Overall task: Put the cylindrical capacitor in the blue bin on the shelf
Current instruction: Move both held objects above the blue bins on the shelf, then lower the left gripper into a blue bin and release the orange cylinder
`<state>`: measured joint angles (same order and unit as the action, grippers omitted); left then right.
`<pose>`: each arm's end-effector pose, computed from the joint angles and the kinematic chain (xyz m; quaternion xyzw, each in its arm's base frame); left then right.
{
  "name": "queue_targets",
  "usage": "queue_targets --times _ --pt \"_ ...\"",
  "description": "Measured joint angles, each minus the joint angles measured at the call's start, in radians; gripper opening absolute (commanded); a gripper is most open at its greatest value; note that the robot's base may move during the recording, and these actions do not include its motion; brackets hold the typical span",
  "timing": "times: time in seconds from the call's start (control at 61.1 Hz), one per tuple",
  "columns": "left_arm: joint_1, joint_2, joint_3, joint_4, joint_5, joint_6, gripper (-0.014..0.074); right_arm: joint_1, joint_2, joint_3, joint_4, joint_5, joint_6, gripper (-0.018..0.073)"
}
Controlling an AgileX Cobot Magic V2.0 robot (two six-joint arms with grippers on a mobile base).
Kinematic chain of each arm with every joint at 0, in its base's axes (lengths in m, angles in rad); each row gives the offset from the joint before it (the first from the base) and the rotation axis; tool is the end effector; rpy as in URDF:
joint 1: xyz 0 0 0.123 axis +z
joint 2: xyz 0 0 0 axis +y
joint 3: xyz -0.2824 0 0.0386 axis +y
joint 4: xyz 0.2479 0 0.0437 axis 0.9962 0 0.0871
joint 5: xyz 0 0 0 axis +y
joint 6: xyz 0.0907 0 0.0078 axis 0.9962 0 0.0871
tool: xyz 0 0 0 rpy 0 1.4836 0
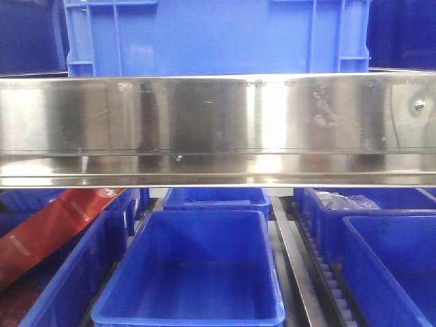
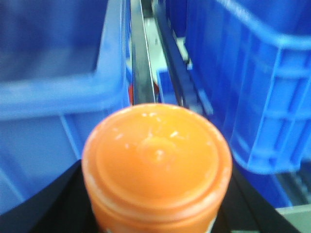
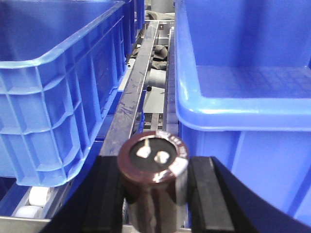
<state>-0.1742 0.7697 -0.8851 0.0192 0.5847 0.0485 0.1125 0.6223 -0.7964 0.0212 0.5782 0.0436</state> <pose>0.1476 -0.0250 0.3851 0.0957 0.8229 -0.0263 0.5594 0.1152 0.0141 0.3765 -0.0241 0.8094 0.0556 0.5841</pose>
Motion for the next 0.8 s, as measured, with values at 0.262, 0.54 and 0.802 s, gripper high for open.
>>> queue_targets --times 0.262,0.54,0.802 --pt "0.0 0.0 0.0 -0.004 -0.08 0.0 -0.0111 0.0 0.0 0.0 0.0 0.0 0.0 -0.0162" --pt "0.0 0.0 0.0 -0.005 -0.109 0.0 -0.0111 0.0 0.0 0.0 0.0 0.0 0.0 -0.0162" --pt "-0.002 0.002 -0.003 -0.012 -0.12 0.0 -0.0111 0.0 0.0 0.0 0.0 0.0 0.0 -0.0162"
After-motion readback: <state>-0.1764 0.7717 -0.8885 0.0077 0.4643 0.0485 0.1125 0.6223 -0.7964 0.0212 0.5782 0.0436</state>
